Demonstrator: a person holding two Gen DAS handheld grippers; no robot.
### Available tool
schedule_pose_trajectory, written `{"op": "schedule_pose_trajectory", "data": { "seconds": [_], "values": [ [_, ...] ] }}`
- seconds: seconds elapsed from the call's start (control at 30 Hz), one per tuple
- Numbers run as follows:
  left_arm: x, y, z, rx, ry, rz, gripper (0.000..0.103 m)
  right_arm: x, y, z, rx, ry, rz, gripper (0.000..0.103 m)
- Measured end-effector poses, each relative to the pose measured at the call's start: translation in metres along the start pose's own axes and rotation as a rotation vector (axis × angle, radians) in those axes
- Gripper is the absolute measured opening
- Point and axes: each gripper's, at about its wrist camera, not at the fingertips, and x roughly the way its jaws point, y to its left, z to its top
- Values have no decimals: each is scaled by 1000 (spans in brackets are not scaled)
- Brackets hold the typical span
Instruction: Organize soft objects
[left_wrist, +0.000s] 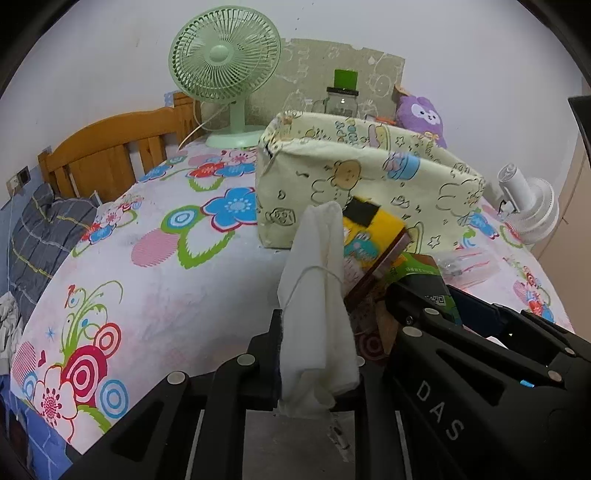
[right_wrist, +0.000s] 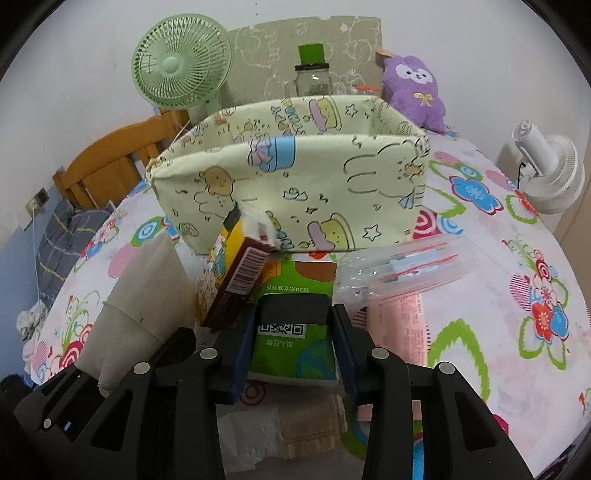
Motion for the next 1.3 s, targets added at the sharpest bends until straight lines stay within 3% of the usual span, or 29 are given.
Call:
{"op": "schedule_pose_trajectory", "data": {
  "seconds": [1.3],
  "values": [
    [-86,-30,56,15,-169,-40,14,-112,-10,48,29,-200,-12,43]
  ]
}}
